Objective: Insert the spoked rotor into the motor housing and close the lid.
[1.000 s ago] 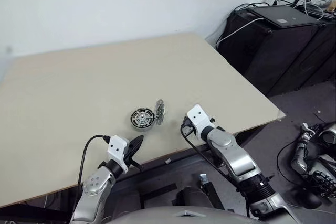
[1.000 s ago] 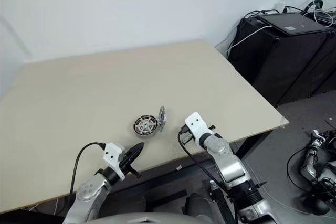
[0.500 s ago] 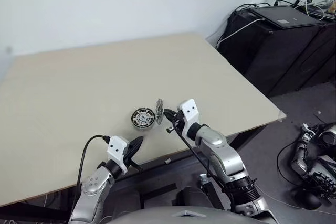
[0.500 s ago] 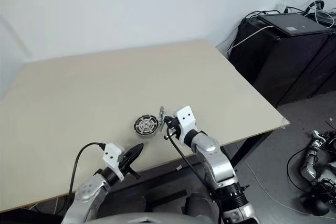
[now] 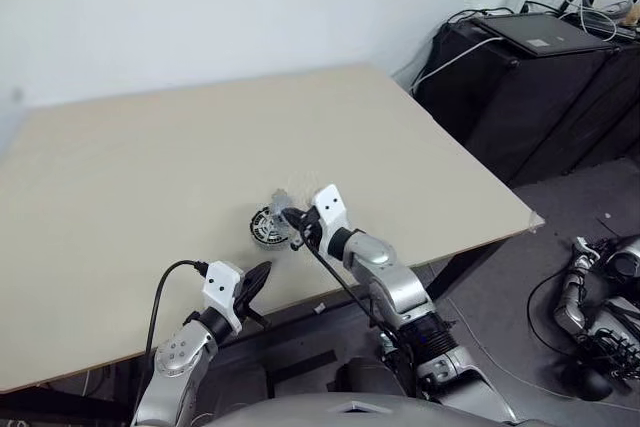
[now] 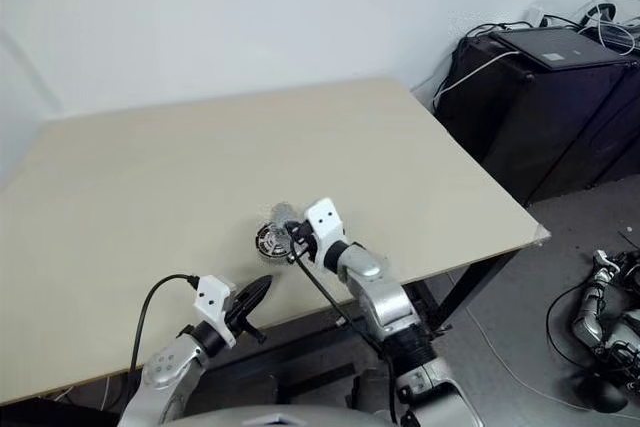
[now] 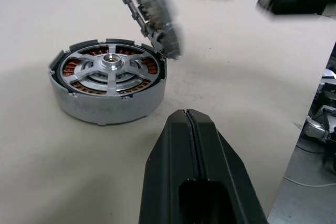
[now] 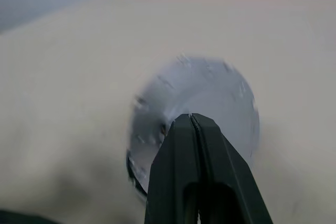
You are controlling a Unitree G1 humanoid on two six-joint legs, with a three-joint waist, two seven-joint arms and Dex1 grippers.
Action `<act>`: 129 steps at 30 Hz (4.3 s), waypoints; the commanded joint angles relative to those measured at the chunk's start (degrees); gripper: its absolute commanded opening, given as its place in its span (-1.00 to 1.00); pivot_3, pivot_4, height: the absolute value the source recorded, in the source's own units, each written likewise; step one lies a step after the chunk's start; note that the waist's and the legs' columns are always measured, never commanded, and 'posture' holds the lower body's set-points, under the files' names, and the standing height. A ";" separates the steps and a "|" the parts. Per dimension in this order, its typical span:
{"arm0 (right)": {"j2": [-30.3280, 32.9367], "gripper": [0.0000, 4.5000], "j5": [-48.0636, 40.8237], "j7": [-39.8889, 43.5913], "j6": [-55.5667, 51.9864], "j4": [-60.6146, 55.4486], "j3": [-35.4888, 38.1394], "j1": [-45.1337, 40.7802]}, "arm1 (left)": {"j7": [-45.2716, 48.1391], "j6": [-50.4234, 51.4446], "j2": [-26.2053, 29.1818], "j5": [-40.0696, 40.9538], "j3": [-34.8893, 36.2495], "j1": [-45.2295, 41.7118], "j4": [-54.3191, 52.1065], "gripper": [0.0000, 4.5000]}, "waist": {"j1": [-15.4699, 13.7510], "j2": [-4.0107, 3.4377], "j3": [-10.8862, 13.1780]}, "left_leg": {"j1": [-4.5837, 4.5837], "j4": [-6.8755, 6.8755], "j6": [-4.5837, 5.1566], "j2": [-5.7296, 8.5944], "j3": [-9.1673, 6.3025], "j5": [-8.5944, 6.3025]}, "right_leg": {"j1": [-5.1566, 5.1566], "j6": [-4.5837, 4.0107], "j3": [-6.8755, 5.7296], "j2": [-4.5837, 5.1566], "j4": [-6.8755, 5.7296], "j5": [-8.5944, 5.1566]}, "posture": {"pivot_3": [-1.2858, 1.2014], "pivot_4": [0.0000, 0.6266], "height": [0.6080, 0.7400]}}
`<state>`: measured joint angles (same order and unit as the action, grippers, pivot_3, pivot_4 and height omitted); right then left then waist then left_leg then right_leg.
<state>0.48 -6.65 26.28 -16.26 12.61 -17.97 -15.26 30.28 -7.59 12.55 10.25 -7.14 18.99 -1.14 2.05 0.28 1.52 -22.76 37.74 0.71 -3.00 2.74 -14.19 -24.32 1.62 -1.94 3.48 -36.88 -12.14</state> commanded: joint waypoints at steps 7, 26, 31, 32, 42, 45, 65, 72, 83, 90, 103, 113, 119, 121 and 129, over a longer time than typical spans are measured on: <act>-2.27 -0.98 2.55 0.71 3.40 6.59 -0.99 -3.60 | -0.37 0.36 -0.08 0.99 0.44 0.14 -3.65 -1.00 | 0.14 -0.06 0.03 | -0.04 -0.02 0.00 -0.03 0.01 0.00 | -0.07 0.00 0.02 -0.04 -0.01 0.00 | 0.03 -1.00 1.00; -2.02 -0.98 7.37 4.94 6.17 9.47 -4.78 -5.27 | -0.80 0.61 -0.41 0.87 0.33 0.89 -4.52 -1.00 | 0.17 -0.13 -0.20 | 0.09 -0.01 0.00 -0.04 0.02 0.00 | 0.02 0.00 0.03 -0.05 -0.05 0.00 | 0.03 -1.00 1.00; 0.97 -0.44 9.05 7.38 8.74 5.60 -6.54 -5.52 | -0.74 0.70 -0.46 0.87 0.20 0.66 -4.28 -1.00 | 0.09 -0.15 -0.17 | 0.04 -0.01 0.00 -0.02 0.04 0.00 | -0.01 0.00 0.03 -0.03 -0.02 0.00 | 0.03 -1.00 1.00; 1.15 -0.32 9.19 7.49 8.92 5.59 -6.50 -5.82 | -0.69 0.72 -0.47 0.87 0.18 0.54 -4.18 -1.00 | 0.09 -0.15 -0.17 | 0.04 -0.01 0.00 -0.02 0.04 0.00 | -0.01 0.00 0.03 -0.03 -0.03 0.00 | 0.03 -1.00 1.00; 0.65 0.98 10.23 7.79 10.34 10.94 -5.37 -10.45 | -0.60 0.80 -0.62 0.96 0.13 0.22 -3.98 -1.00 | 0.10 -0.14 -0.17 | 0.04 -0.01 0.01 -0.01 0.04 0.00 | 0.00 0.00 0.03 -0.06 -0.02 0.00 | 0.03 -1.00 1.00; 0.18 0.98 10.23 7.67 10.77 13.41 -4.93 -11.96 | -0.72 0.78 -0.74 0.95 0.14 0.42 -4.11 -1.00 | 0.10 -0.15 -0.17 | 0.04 -0.01 0.01 -0.01 0.03 0.01 | 0.00 0.00 0.03 -0.05 -0.03 0.01 | 0.03 -1.00 1.00; -3.45 0.98 10.68 5.96 12.99 28.15 -0.94 -18.72 | -2.06 0.16 -1.08 0.60 0.44 2.44 -5.25 -1.00 | 0.20 -0.16 -0.17 | 0.05 -0.01 0.01 -0.02 0.03 0.01 | 0.01 0.00 0.04 -0.06 -0.05 0.01 | 0.03 -1.00 1.00; -4.01 0.98 11.17 7.79 12.81 28.21 -1.74 -18.25 | -2.46 0.28 -0.97 0.60 0.47 2.69 -5.52 -1.00 | 0.20 -0.16 -0.17 | 0.05 -0.01 0.01 -0.02 0.03 0.01 | 0.01 0.00 0.04 -0.06 -0.05 0.01 | 0.03 -1.00 1.00; -4.27 0.45 10.21 7.12 11.16 29.42 0.30 -18.72 | -2.67 0.37 -0.89 0.63 0.39 2.54 -5.49 -1.00 | 0.19 -0.16 -0.17 | 0.05 -0.01 0.01 -0.02 0.03 0.01 | 0.00 0.00 0.04 -0.06 -0.05 0.01 | 0.03 -1.00 1.00; -3.65 0.45 11.16 7.96 9.82 28.48 -0.50 -18.62 | -2.69 0.47 -0.96 0.70 0.36 2.46 -5.50 -1.00 | 0.19 -0.17 -0.17 | 0.05 -0.01 0.01 -0.02 0.03 0.01 | 0.01 0.00 0.04 -0.06 -0.05 0.01 | 0.03 -1.00 1.00; -3.66 0.45 14.35 5.94 4.39 28.97 -2.15 -19.70 | -2.67 0.44 -1.10 0.72 0.18 2.69 -5.57 -1.00 | 0.20 -0.36 -0.33 | 0.14 -0.01 0.01 -0.02 0.02 0.01 | 0.06 0.00 0.04 -0.06 -0.09 0.01 | 0.03 -1.00 1.00; -3.66 0.45 14.31 3.86 0.78 29.23 -1.45 -19.98 | -2.45 0.51 -1.13 0.75 0.04 2.60 -5.41 -1.00 | 0.15 -0.52 -0.52 | 0.16 0.02 0.01 -0.02 0.02 0.01 | 0.09 0.00 0.03 -0.06 -0.11 0.01 | 0.03 -1.00 1.00; -3.05 0.45 14.74 4.45 -0.35 28.52 -2.34 -19.77 | -2.06 0.81 -0.87 0.83 0.04 2.07 -5.24 -1.00 | 0.11 -0.57 -0.61 | 0.17 0.03 0.01 -0.01 0.01 0.01 | 0.12 0.00 0.03 -0.05 -0.10 0.01 | 0.03 -1.00 1.00; -2.93 0.45 14.92 4.58 -0.79 28.33 -2.63 -19.80 | -1.91 1.13 -0.83 1.01 0.04 1.84 -5.30 -1.00 | 0.09 -0.58 -0.61 | 0.16 0.03 0.01 -0.01 0.01 0.01 | 0.12 -0.01 0.03 -0.06 -0.10 0.01 | 0.03 -1.00 1.00; -2.44 0.45 14.86 4.54 -1.67 27.10 -3.01 -19.34 | -11.37 13.26 -5.03 6.13 6.69 -6.73 -7.16 -1.00 | -0.01 -0.56 -0.62 | 0.19 0.11 0.02 0.02 -0.09 0.01 | 0.28 0.04 -0.02 -0.05 -0.08 0.03 | 0.03 -1.00 1.00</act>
<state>-3.02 6.89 30.91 -16.38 39.66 -20.60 -34.87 20.73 3.50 7.47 15.17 -2.22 14.24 -5.40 2.05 -0.28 0.91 -22.54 37.85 0.72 -2.97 2.61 -14.18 -23.95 1.66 -1.99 3.43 -36.95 -12.10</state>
